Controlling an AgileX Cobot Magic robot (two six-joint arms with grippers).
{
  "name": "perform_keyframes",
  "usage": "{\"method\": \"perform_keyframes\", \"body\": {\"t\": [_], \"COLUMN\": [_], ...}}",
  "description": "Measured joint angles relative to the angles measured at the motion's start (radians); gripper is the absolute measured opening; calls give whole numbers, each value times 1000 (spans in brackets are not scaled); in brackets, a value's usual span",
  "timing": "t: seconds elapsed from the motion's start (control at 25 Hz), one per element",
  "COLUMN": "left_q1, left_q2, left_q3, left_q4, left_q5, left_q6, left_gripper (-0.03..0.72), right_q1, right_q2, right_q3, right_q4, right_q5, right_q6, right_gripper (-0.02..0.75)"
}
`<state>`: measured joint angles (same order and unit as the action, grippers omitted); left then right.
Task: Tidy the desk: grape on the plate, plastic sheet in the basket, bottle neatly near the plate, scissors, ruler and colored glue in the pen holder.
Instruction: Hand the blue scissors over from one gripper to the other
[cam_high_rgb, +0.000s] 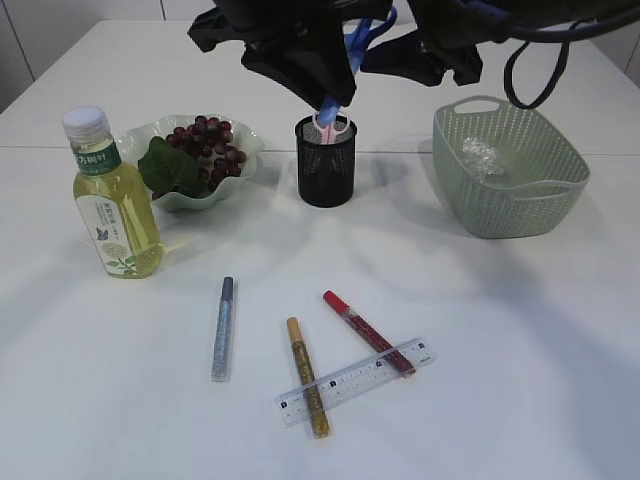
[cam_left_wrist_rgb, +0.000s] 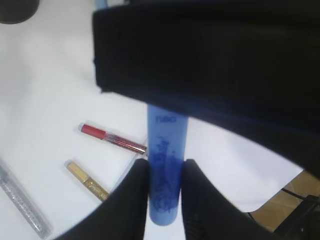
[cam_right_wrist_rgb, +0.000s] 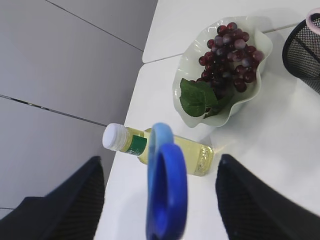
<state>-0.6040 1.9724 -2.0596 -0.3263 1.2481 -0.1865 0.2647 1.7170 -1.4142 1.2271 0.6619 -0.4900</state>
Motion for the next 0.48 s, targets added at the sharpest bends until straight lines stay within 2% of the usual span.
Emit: {"method": "perform_keyframes", "body": {"t": [0.24, 0.32, 0.48], "left_q1": [0, 0, 0], "left_q2": [0, 0, 0], "left_q3": [0, 0, 0], "left_q4": [0, 0, 0], "left_q5": [0, 0, 0], "left_q6": [0, 0, 0], "left_gripper": [148, 148, 148], "right_q1": [0, 0, 0], "right_q2": [2, 2, 2], "right_q3": [0, 0, 0], "right_q4": [32, 37, 41], "right_q5": [18, 20, 28], "right_q6": [-2, -5, -5], "right_gripper": [533, 502, 392]}}
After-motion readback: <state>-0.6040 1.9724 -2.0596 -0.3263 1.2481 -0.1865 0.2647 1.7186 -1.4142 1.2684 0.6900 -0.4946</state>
